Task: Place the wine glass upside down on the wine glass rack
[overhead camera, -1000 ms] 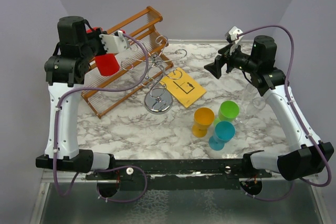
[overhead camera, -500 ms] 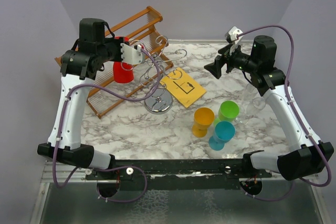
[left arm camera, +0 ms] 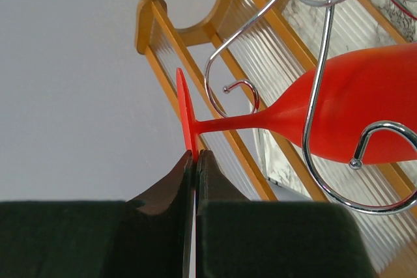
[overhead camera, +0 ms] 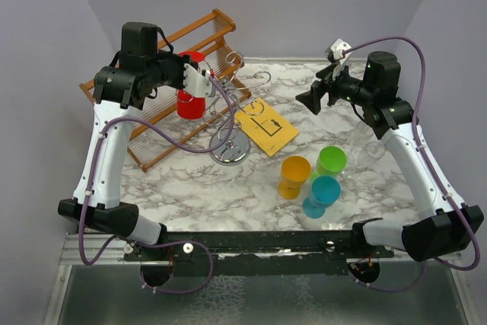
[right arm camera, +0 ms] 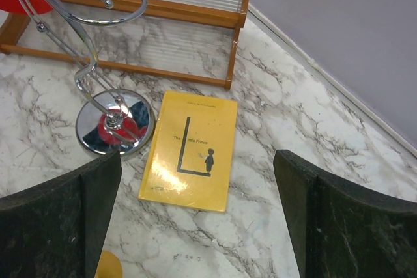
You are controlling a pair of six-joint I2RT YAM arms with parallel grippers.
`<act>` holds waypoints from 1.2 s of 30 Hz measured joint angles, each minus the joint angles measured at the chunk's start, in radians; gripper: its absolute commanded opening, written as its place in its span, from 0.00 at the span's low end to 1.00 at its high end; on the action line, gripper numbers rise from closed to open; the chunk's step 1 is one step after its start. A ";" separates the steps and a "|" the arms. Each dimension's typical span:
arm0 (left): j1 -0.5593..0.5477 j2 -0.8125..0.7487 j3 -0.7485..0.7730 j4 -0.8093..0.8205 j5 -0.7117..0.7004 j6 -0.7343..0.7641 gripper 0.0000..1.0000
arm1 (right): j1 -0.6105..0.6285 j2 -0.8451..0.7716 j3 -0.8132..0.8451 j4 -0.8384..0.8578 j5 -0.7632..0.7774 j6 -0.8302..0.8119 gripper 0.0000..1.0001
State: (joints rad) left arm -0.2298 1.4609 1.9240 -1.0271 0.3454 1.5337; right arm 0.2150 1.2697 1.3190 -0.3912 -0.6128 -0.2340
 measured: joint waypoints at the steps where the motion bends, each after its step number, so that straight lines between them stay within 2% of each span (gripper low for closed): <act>1: -0.002 0.000 0.003 0.000 0.012 0.003 0.00 | 0.000 0.000 0.000 0.000 0.000 0.000 1.00; 9: -0.002 0.007 0.011 0.001 0.087 0.024 0.00 | 0.000 0.008 0.000 -0.002 -0.003 -0.006 1.00; 19: -0.005 0.036 0.011 0.027 0.115 0.026 0.00 | 0.000 0.009 0.000 -0.005 -0.003 -0.007 1.00; 36: -0.035 0.090 0.011 0.077 0.076 0.060 0.00 | 0.000 0.011 0.000 -0.006 -0.003 -0.007 1.00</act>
State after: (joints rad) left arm -0.2653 1.5505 1.9350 -0.9504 0.4217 1.5932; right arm 0.2150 1.2812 1.3190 -0.3969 -0.6159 -0.2413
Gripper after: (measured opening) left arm 0.021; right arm 0.995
